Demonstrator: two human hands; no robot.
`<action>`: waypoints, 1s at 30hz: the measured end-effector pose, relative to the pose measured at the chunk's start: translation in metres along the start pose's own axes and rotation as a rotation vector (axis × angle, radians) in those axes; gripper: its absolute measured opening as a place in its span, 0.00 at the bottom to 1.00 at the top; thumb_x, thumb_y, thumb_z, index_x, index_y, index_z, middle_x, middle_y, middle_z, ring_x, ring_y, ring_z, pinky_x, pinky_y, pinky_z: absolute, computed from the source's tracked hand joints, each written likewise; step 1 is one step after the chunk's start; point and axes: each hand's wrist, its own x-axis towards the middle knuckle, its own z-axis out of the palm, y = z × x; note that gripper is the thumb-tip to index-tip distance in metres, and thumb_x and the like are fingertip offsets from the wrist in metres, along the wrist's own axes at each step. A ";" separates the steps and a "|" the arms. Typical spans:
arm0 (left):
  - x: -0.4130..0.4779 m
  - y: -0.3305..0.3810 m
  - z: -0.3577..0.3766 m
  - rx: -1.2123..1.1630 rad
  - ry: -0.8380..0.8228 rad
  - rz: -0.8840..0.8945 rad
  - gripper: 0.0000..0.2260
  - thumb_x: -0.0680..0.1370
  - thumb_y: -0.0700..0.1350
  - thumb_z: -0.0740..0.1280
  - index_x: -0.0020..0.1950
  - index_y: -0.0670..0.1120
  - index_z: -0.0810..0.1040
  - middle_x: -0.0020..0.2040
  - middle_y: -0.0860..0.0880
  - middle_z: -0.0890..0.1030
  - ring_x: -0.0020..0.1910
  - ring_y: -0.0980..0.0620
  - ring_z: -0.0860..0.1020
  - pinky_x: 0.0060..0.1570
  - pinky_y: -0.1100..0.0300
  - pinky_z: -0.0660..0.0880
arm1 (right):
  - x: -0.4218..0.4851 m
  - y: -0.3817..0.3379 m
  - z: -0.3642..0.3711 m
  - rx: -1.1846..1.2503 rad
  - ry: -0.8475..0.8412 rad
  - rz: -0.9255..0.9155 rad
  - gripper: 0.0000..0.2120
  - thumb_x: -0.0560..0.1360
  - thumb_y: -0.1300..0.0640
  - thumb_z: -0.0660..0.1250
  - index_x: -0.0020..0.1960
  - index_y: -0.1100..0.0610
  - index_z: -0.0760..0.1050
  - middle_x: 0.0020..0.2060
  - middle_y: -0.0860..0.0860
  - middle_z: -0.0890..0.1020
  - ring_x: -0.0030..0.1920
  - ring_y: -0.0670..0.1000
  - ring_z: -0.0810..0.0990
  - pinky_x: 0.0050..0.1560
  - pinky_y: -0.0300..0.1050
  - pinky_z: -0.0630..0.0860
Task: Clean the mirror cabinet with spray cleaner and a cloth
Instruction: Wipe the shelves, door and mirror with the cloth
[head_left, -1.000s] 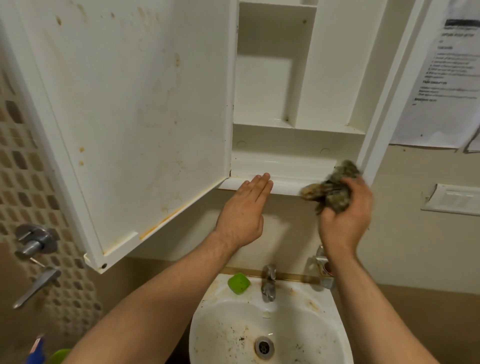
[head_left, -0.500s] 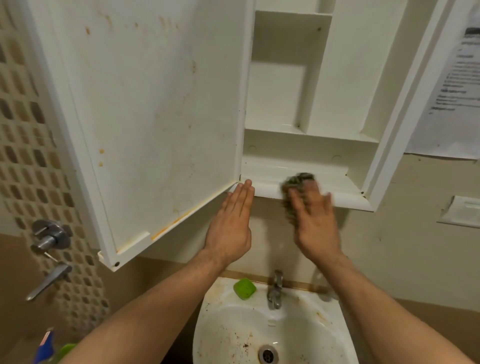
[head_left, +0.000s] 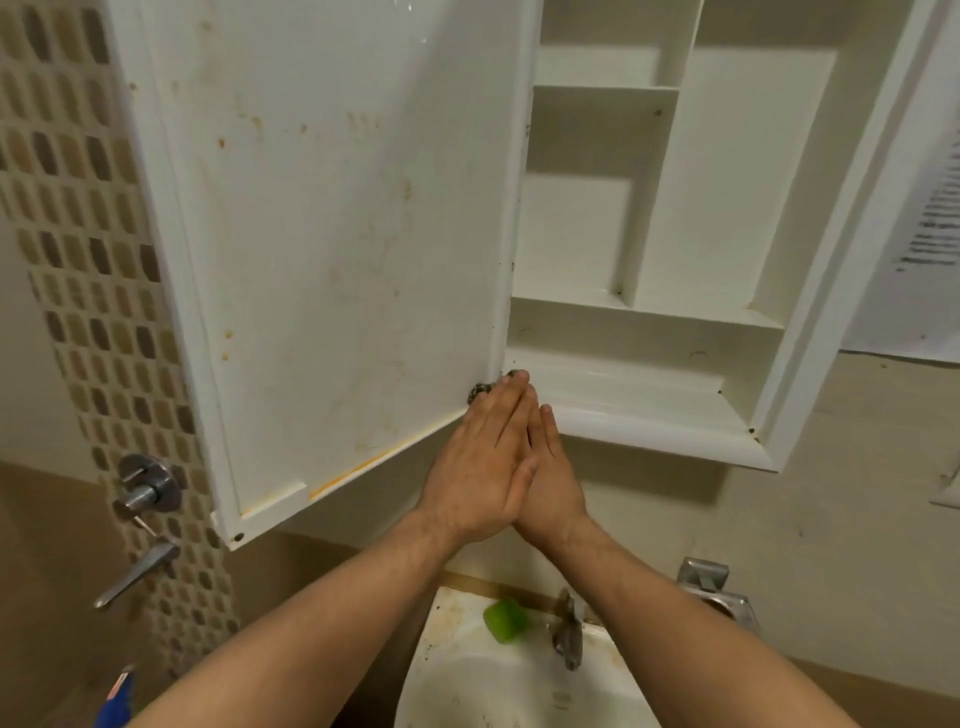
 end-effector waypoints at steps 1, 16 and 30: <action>0.002 0.001 0.001 0.013 -0.005 0.001 0.31 0.84 0.54 0.54 0.84 0.44 0.52 0.85 0.47 0.49 0.84 0.53 0.45 0.82 0.49 0.50 | 0.000 0.012 -0.005 -0.008 -0.005 -0.054 0.45 0.79 0.50 0.66 0.84 0.59 0.41 0.83 0.61 0.44 0.83 0.63 0.46 0.81 0.62 0.38; 0.063 0.069 0.054 -0.006 0.016 0.105 0.30 0.85 0.52 0.57 0.84 0.43 0.54 0.85 0.45 0.49 0.84 0.49 0.46 0.83 0.50 0.45 | -0.118 0.217 -0.074 -0.285 0.035 0.007 0.48 0.61 0.68 0.79 0.76 0.56 0.63 0.76 0.67 0.62 0.77 0.66 0.60 0.78 0.70 0.40; 0.088 0.099 0.039 0.087 0.029 0.035 0.29 0.86 0.56 0.52 0.84 0.44 0.53 0.85 0.47 0.49 0.84 0.51 0.46 0.82 0.48 0.50 | -0.084 0.205 -0.099 0.163 0.158 -0.170 0.23 0.69 0.65 0.74 0.62 0.55 0.78 0.71 0.57 0.75 0.75 0.59 0.70 0.77 0.59 0.63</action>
